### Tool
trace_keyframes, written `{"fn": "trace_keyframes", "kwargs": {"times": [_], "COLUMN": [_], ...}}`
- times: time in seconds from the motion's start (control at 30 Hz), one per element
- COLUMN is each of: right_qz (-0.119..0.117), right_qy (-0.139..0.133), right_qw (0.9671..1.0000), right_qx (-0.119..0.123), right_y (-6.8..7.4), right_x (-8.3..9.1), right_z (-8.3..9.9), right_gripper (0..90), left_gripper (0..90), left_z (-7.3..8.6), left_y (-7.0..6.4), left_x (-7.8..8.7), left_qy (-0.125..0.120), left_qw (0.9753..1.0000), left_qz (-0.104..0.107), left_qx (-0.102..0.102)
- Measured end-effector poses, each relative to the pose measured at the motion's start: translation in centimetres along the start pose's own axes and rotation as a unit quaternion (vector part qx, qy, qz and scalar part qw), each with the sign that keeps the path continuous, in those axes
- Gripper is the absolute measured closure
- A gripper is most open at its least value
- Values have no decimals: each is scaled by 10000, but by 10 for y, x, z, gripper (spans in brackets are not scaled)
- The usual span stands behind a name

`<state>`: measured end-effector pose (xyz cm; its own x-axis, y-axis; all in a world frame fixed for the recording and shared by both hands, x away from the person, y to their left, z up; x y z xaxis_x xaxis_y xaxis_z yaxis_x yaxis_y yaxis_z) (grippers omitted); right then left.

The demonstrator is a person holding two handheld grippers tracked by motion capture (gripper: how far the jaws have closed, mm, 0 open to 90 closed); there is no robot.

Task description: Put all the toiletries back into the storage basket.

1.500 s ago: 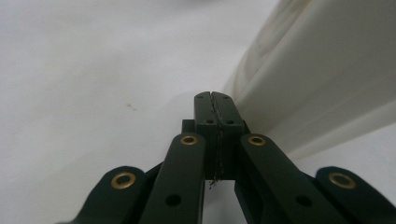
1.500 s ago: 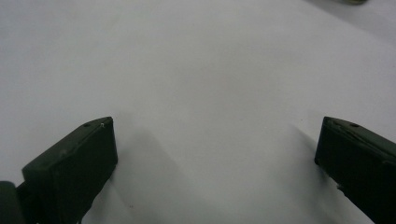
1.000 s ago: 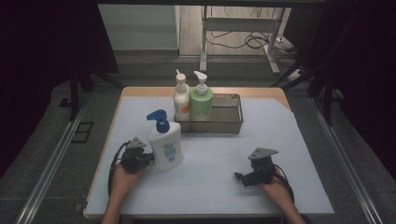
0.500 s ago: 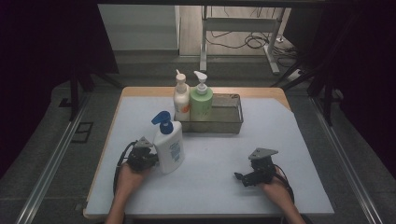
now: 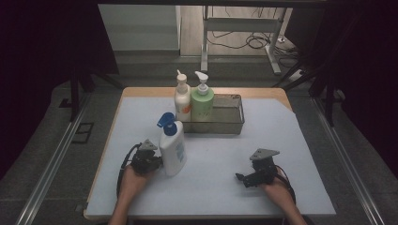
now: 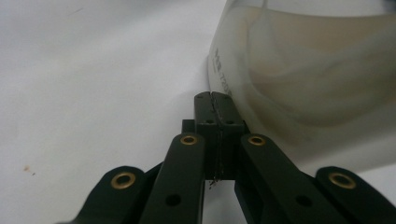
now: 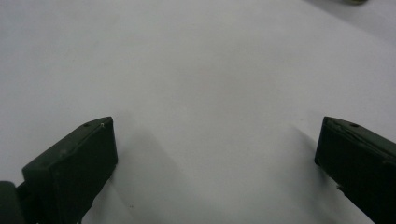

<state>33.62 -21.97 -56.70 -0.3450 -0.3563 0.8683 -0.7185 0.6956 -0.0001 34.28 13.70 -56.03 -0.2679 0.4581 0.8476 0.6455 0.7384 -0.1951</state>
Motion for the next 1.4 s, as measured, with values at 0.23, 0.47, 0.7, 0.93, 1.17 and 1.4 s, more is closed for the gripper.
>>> {"fn": "trace_keyframes", "kwargs": {"times": [0.23, 0.47, 0.7, 0.93, 1.17, 1.4], "right_qz": [-8, -4, -4, -2, -3, -1], "right_qy": [5, 4, 4, 2, 0, -1], "right_qw": [10000, 10000, 10000, 10000, 10000, 10000], "right_qx": [2, 1, 2, 5, 6, 0], "right_y": [0, 0, 0, 0, 0, 0], "right_x": [0, 0, 0, 0, 0, 0], "right_z": [0, 0, 0, 0, 0, 0], "right_gripper": [0, 0, 0, 0, 0, 0], "left_gripper": [894, 894, 895, 894, 894, 894], "left_z": [-2, -5, -13, -20, -23, -21], "left_y": [-6, -12, -23, -36, -46, -54], "left_x": [-3, -6, -13, -19, -22, -21], "left_qy": [19, 24, 69, 139, 185, 242], "left_qw": [10000, 10000, 9998, 9994, 9988, 9980], "left_qz": [41, 70, 100, 106, 121, 98], "left_qx": [-16, -24, -135, -315, -447, -577]}}
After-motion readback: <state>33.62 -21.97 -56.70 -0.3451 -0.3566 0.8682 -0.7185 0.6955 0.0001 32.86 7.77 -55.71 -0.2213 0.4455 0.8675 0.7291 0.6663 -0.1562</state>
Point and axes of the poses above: each handheld gripper's, and its own axes: x roughly backward along the jaws, z roughly out of its underside, y roughly to its left, the point moved 6 cm from there along -x, roughly forward along the jaws, and after that the axes turned 14 degrees about y, right-handed, at the moved point
